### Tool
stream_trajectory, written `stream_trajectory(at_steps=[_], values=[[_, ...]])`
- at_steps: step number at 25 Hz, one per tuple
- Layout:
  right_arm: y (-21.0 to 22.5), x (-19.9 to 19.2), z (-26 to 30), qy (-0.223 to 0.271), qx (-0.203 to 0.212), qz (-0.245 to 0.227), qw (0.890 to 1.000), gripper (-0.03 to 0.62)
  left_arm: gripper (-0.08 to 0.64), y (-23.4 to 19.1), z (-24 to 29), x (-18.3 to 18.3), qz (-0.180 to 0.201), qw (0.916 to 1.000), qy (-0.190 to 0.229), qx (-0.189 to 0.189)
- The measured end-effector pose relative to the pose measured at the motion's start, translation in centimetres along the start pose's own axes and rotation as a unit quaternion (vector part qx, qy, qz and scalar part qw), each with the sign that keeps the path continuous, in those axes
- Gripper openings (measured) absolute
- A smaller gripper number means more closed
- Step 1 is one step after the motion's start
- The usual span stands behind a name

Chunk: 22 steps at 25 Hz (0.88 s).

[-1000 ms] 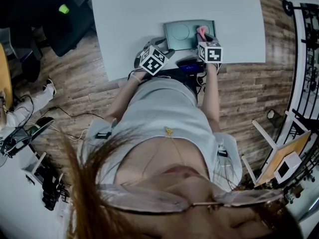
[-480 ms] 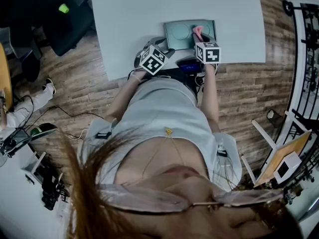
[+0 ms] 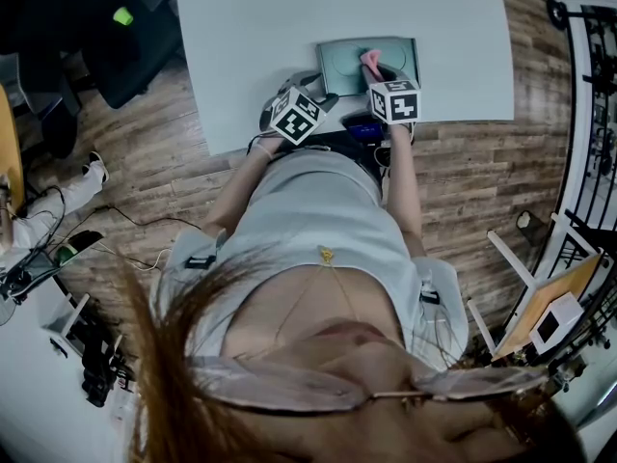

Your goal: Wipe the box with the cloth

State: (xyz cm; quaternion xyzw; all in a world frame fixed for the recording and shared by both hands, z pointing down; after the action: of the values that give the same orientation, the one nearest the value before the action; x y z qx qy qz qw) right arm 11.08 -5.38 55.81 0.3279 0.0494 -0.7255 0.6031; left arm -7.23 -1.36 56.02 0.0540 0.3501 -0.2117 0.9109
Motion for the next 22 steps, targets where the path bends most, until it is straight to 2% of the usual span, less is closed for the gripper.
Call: stream_trajectory(at_steps=[8,13,22], values=[[-1.3,0.1,0.5,-0.019,0.017,-0.015,1.0,0.037,0.259,0.2,0.0,0.2,0.0,1.0,0.002,0.0],[-2.2,0.5,1.1,-0.036,0.014,-0.023,0.999,0.037,0.259,0.0,0.0,0.3,-0.001,1.0,0.003,0.0],[-3.7,0.2,1.8,-0.039,0.036,-0.028,0.998,0.038,0.261,-0.2,0.2,0.1,0.0,1.0,0.006,-0.001]])
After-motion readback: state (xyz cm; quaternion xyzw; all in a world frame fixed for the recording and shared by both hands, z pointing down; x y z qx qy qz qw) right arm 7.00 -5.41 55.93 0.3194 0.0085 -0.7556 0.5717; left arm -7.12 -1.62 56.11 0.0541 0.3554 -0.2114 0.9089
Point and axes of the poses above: the fingertips, and each gripper's own axes: z forward along the fingers, y to its right, x out of its top, the point moved 10 cm from there along -z, backward along the fingers, and after that the axes turned 12 degrees about z, right-handed, at the moved point
